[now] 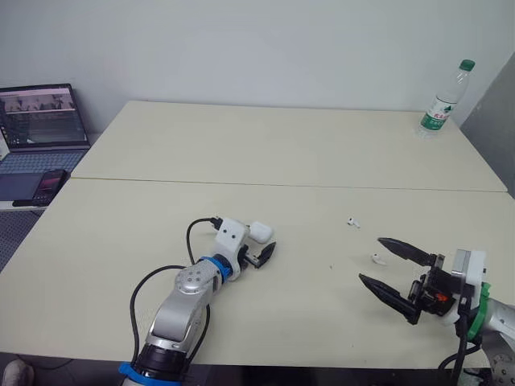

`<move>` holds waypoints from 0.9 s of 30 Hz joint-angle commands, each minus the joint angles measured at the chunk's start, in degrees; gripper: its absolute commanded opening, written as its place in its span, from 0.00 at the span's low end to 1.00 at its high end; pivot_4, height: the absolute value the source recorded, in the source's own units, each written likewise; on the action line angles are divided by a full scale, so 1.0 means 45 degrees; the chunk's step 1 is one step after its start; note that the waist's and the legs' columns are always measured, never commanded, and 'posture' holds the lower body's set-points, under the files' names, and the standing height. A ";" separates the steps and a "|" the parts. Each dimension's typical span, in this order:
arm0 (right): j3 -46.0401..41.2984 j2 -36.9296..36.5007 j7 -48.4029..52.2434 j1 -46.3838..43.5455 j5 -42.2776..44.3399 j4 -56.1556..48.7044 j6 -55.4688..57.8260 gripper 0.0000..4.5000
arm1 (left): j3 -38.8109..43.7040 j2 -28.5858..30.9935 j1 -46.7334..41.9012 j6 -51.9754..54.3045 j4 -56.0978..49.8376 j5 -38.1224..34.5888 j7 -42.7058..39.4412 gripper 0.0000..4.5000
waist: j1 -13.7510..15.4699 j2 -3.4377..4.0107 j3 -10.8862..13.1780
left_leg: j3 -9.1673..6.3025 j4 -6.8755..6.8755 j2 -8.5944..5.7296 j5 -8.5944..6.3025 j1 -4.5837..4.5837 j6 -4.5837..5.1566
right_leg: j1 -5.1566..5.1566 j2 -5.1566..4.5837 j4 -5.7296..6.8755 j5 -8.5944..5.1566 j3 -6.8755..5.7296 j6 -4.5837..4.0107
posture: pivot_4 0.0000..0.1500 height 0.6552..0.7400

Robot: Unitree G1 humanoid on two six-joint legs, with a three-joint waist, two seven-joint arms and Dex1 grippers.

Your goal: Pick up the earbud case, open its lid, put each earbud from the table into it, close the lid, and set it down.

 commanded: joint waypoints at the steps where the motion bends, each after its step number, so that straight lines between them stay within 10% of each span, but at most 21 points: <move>1: -0.0364 -0.0093 0.0046 -0.0059 0.0384 -0.0464 0.0006 1.00 | -0.0093 -0.0209 0.0106 0.0373 -0.0334 0.0323 0.0601 1.00 | 0.0000 0.0002 -0.0002 | -0.0001 0.0000 0.0000 0.0000 0.0000 0.0000 | 0.0001 0.0000 0.0000 0.0000 -0.0001 0.0000 | 1.00 0.99; 10: -0.0363 -0.0014 0.0141 -0.0009 0.0225 -0.0259 -0.0113 1.00 | -0.0005 -0.0115 0.0182 -0.0050 -0.0434 0.0251 0.0332 0.62 | 0.0002 0.0004 -0.0003 | -0.0001 0.0000 -0.0002 0.0000 -0.0003 0.0000 | 0.0000 0.0003 -0.0001 0.0001 -0.0001 -0.0002 | 1.00 0.99; 27: 0.1348 0.0720 -1.1001 -0.4151 0.6876 -0.2410 0.9955 1.00 | -0.0128 -0.0843 -0.1793 -0.4525 0.1078 -0.2445 -0.4555 0.61 | -0.0011 -0.0001 0.0001 | 0.0000 -0.0001 -0.0012 0.0000 -0.0031 -0.0001 | -0.0012 0.0003 -0.0009 0.0016 0.0004 -0.0026 | 1.00 0.99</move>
